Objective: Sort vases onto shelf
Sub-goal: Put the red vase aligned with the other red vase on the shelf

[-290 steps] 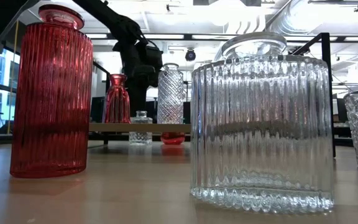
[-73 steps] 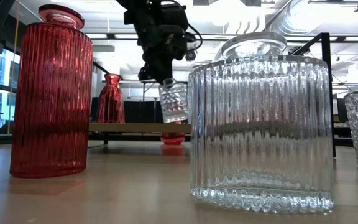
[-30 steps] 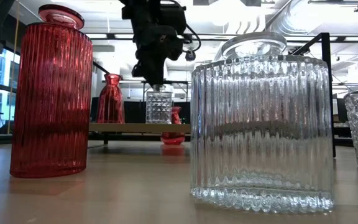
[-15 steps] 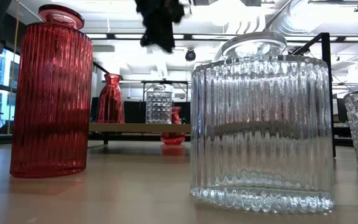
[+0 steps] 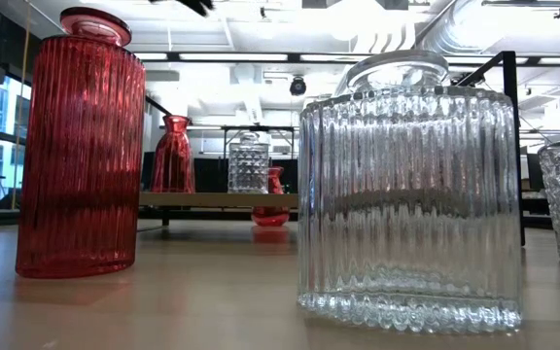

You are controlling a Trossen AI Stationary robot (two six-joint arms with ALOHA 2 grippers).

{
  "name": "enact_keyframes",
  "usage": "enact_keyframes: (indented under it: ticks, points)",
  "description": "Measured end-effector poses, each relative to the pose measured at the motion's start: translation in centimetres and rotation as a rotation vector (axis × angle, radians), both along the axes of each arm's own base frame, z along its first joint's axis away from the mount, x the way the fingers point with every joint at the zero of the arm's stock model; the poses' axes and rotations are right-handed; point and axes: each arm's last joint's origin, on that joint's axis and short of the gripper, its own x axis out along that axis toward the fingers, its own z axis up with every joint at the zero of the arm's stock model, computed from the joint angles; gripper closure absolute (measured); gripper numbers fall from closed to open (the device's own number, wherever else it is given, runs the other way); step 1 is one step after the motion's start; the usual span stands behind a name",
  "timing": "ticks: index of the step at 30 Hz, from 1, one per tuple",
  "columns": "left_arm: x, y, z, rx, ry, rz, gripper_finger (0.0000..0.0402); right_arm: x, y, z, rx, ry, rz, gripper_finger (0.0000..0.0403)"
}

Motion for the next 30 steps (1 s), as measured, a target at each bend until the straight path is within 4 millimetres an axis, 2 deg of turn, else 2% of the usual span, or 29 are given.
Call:
enact_keyframes:
  ticks: [7,13,18,23,26,30]
  points:
    - [-6.0,-2.5,1.8,0.023,-0.028,0.203,0.0311,3.5,-4.0,-2.0,0.121,-0.142,0.119,0.0346]
    - [-9.4,-4.1,1.9,-0.020,-0.014,0.286,0.0311,7.2,-7.5,-5.6,0.242,-0.087,0.145,0.0346]
    - [-10.6,-4.7,1.8,0.002,0.012,0.271,0.0311,10.2,-9.7,-9.8,0.368,0.001,0.105,0.0346]
    - [-10.7,-4.7,1.8,0.043,0.057,0.219,0.0311,12.2,-11.0,-14.2,0.463,0.116,0.070,0.0345]
    - [-10.8,-4.8,1.8,0.059,0.073,0.198,0.0311,12.8,-11.3,-16.3,0.537,0.197,0.026,0.0338]
    - [-10.7,-4.8,1.8,0.078,0.099,0.158,0.0311,12.9,-11.2,-18.0,0.575,0.293,-0.006,0.0326]
